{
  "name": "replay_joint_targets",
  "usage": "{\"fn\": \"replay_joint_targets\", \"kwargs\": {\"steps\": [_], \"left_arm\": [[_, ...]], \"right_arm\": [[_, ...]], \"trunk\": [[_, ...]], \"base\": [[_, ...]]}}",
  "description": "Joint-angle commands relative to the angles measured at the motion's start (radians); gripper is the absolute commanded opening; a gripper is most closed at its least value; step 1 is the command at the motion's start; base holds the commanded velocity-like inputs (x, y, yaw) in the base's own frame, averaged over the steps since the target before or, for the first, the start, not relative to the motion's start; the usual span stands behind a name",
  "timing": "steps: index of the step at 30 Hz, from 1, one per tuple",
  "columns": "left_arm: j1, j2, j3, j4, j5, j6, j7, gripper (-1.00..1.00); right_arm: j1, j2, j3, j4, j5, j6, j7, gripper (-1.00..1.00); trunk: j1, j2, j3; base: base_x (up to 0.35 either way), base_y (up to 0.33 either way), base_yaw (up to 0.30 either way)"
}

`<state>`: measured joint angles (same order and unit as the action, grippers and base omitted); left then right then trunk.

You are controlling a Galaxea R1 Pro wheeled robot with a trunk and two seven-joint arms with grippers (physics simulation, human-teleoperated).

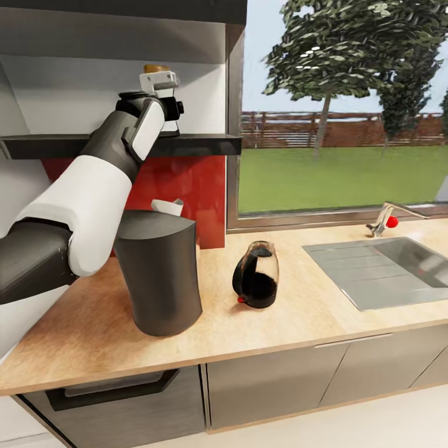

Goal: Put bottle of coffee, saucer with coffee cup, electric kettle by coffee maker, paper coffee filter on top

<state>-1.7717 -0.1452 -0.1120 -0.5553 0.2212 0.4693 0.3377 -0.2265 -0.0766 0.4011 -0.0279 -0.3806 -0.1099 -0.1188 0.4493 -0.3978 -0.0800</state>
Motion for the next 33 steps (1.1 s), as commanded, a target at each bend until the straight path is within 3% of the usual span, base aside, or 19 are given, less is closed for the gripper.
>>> {"fn": "replay_joint_targets", "kwargs": {"steps": [1,14,15,33], "left_arm": [[0.0,0.001,-0.006,-0.001,0.01,0.003,0.009,1.0],[0.0,0.001,-0.009,-0.004,0.01,0.002,0.01,1.0],[0.0,0.001,-0.008,-0.005,0.01,0.002,0.01,-1.0],[0.0,0.001,-0.011,-0.014,0.01,0.001,0.011,-1.0]], "right_arm": [[-0.001,0.0,0.009,0.0,-0.009,-0.002,-0.002,1.0],[-0.001,0.0,0.009,0.0,-0.009,-0.002,-0.002,1.0],[-0.001,0.0,0.009,0.0,-0.009,-0.002,-0.002,1.0],[-0.001,0.0,0.009,0.0,-0.009,-0.002,-0.002,1.0]], "trunk": [[0.001,-0.002,-0.002],[0.001,-0.002,-0.002],[0.001,-0.002,-0.002],[0.001,-0.002,-0.002]], "base": [[0.028,0.0,0.0],[0.004,0.0,0.0],[0.0,0.0,0.0],[0.0,0.0,0.0]]}}
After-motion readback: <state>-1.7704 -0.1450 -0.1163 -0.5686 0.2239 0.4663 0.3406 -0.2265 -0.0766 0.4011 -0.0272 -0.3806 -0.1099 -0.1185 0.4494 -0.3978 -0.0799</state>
